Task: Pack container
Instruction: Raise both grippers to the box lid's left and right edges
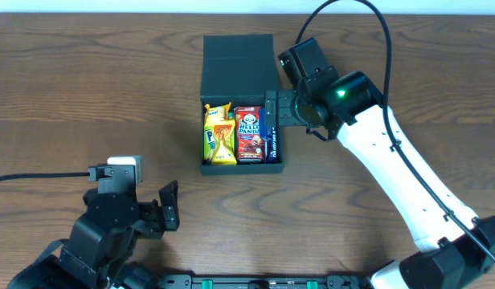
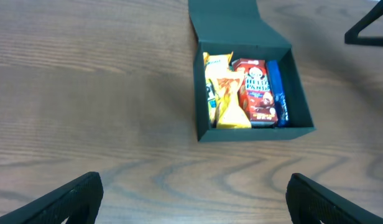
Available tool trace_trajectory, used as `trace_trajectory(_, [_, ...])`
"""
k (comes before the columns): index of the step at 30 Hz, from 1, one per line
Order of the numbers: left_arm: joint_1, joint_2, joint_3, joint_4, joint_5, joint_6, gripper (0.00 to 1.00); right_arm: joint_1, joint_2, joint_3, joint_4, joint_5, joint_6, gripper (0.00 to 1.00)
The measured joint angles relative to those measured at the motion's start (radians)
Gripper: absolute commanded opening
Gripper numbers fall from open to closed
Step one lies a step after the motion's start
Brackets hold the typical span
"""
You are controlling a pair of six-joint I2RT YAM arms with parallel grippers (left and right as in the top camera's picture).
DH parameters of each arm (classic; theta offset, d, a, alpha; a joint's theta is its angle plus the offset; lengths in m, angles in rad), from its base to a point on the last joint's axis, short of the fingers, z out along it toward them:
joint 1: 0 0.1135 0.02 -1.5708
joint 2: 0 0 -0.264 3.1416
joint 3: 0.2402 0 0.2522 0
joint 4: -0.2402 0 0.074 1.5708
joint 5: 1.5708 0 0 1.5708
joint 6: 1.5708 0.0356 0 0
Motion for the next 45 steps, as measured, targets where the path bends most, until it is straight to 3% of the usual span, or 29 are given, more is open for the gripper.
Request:
trace_trajectory(8, [0.000,0.000,0.000,0.021,0.000,0.000,0.95,-0.005,0.000,0.000,-0.025,0.000,-0.075,0.99])
trace_trajectory(20, [0.000,0.006,0.000,0.201,0.000,0.011,0.95,-0.108,0.000,0.000,-0.025,0.000,-0.153,0.99])
trace_trajectory(26, [0.007,0.102,0.000,0.298,-0.011,0.035,0.95,-0.175,0.006,0.000,0.007,0.000,-0.190,0.99])
trace_trajectory(32, [0.122,0.292,0.000,0.435,0.069,0.039,0.96,-0.250,0.040,0.000,0.056,-0.023,-0.235,0.82])
trace_trajectory(35, [0.230,0.369,0.000,0.502,0.171,0.041,1.00,-0.284,0.061,0.000,0.084,-0.047,-0.251,0.68])
trace_trajectory(40, [0.428,0.504,0.000,0.588,0.357,0.056,0.78,-0.322,0.103,0.000,0.151,-0.093,-0.291,0.41])
trace_trajectory(45, [0.541,0.645,0.000,0.689,0.498,0.055,0.65,-0.328,0.143,0.000,0.243,-0.109,-0.324,0.31])
